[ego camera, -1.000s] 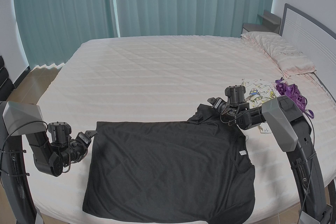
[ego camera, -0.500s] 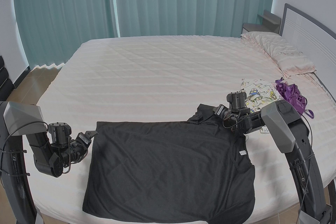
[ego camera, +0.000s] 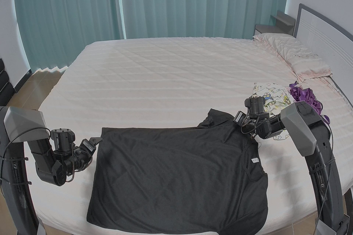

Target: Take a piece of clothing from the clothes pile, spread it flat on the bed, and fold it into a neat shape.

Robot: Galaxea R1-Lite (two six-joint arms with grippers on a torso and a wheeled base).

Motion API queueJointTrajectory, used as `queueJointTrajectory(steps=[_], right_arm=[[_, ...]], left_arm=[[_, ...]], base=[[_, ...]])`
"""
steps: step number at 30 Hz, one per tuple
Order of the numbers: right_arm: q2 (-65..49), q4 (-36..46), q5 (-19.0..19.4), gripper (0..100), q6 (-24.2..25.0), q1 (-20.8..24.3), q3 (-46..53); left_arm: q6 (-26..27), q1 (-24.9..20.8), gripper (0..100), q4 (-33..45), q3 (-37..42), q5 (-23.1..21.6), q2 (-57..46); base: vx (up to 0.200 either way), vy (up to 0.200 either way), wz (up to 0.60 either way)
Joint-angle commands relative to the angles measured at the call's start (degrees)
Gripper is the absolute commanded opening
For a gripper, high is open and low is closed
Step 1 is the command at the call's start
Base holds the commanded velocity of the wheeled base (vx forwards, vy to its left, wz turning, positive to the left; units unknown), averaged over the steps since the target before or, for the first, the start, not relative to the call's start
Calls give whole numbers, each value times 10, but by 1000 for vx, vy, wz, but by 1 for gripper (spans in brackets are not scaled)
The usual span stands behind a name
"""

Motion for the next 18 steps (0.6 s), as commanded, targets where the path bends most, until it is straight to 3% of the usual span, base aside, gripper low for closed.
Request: queueJointTrajectory(steps=[1,10,11,18], right_arm=[[-50,3,3,0,-11,-8,57],[-74,48,9,0,-32,-7,102],[-77,56,10,100,-34,-7,104],[-88,58,11,100,-49,-5,109]], left_arm=[[1,0,100,0,0,1,2],[2,0,100,0,-2,1,5],[1,0,100,0,-2,1,5],[1,0,100,0,-2,3,5]], base=[[0,0,0],[0,0,0],[0,0,0],[0,0,0]])
